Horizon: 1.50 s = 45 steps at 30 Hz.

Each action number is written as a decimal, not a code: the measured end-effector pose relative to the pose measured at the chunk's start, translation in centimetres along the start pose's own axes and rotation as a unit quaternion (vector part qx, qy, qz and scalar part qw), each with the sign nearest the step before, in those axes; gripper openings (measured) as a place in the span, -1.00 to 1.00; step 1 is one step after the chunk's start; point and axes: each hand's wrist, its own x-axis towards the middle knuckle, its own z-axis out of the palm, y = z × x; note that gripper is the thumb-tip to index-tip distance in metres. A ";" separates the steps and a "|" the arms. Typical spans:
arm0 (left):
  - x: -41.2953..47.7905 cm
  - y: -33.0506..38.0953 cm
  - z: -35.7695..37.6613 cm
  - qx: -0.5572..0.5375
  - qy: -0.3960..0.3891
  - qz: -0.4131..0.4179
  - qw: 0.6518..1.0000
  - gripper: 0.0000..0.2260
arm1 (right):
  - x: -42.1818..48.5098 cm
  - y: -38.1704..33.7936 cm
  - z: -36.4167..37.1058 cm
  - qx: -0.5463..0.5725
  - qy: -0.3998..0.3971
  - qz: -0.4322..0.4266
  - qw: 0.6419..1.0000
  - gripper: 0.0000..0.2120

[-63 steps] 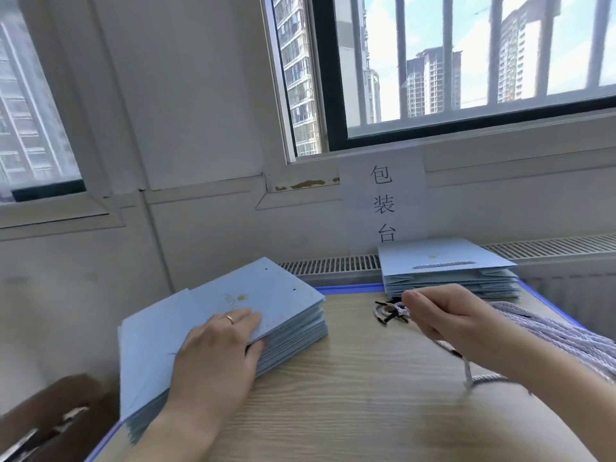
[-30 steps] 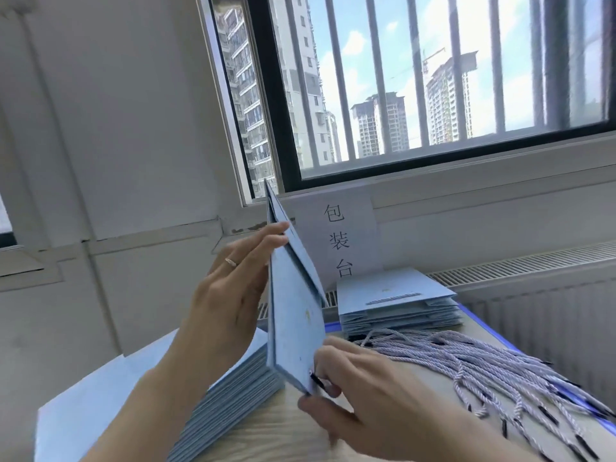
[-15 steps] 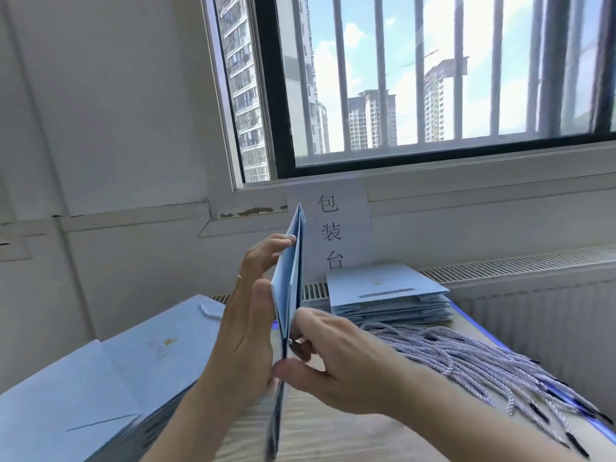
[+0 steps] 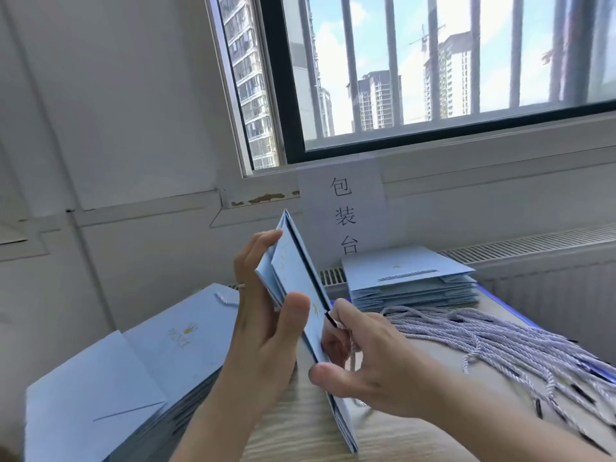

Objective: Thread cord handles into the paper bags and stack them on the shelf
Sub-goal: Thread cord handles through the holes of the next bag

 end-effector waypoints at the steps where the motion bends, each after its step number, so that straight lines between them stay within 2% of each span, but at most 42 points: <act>1: 0.0 0.1 0.0 0.000 -0.001 0.002 1.000 -0.30 | 0.0 0.0 0.1 -0.001 -0.001 -0.002 1.000 -0.59; 7: 0.1 -0.1 -0.1 0.036 -0.031 0.020 0.999 -0.23 | 0.1 0.1 0.0 0.060 0.005 0.022 0.998 -0.70; 11: 0.0 -0.3 -0.5 -0.015 -0.057 0.036 0.998 -0.32 | 0.1 0.2 -0.1 0.063 0.006 0.017 0.998 -0.70; 14: -0.1 -0.6 -1.0 0.015 -0.055 0.090 0.994 -0.48 | 0.1 0.4 0.1 0.040 0.030 -0.001 0.999 -0.66; 16: 0.1 -0.9 -1.2 0.044 -0.025 0.121 0.991 -0.60 | 0.2 0.5 0.2 0.029 0.055 -0.013 0.998 -0.61; 18: 0.2 -1.4 -1.2 0.144 0.040 0.156 0.976 -0.75 | 0.3 0.4 0.1 0.022 0.073 -0.023 0.997 -0.61; 21: 0.1 -2.0 -0.8 0.271 0.121 0.180 0.938 -0.77 | 0.1 0.1 -0.2 0.005 0.067 -0.038 0.997 -0.67; 24: -0.2 -1.0 0.7 0.296 0.178 0.126 0.930 -0.74 | 0.0 -0.1 -0.6 -0.030 0.041 -0.042 0.998 -0.68; 27: -0.8 0.3 2.1 0.209 0.193 0.007 0.959 -0.78 | -0.1 -0.4 -0.7 -0.042 0.015 -0.039 0.998 -0.76; 29: -1.1 0.3 2.3 0.163 0.178 -0.032 0.970 -0.80 | -0.1 -0.5 -0.9 -0.023 0.001 -0.040 0.999 -0.77; 31: -1.2 0.1 2.1 0.155 0.158 -0.030 0.975 -0.70 | -0.2 -0.5 -1.4 0.033 0.010 -0.041 0.999 -0.69; 34: -1.1 0.2 1.7 0.124 0.151 -0.038 0.980 -0.65 | 0.1 -0.2 -2.1 0.076 0.072 -0.021 0.994 -0.54; 39: -0.9 0.7 1.7 0.071 0.147 -0.048 0.985 -0.73 | 0.6 0.4 -2.6 0.055 0.133 0.004 0.990 -0.62; 43: -1.1 0.5 1.7 0.053 0.150 -0.074 0.984 -0.49 | 0.6 0.5 -2.8 0.053 0.135 0.012 0.989 -0.83; 45: -1.1 0.6 1.8 0.046 0.149 -0.080 0.984 -0.46 | 0.6 0.3 -2.8 0.054 0.135 0.007 0.989 -0.89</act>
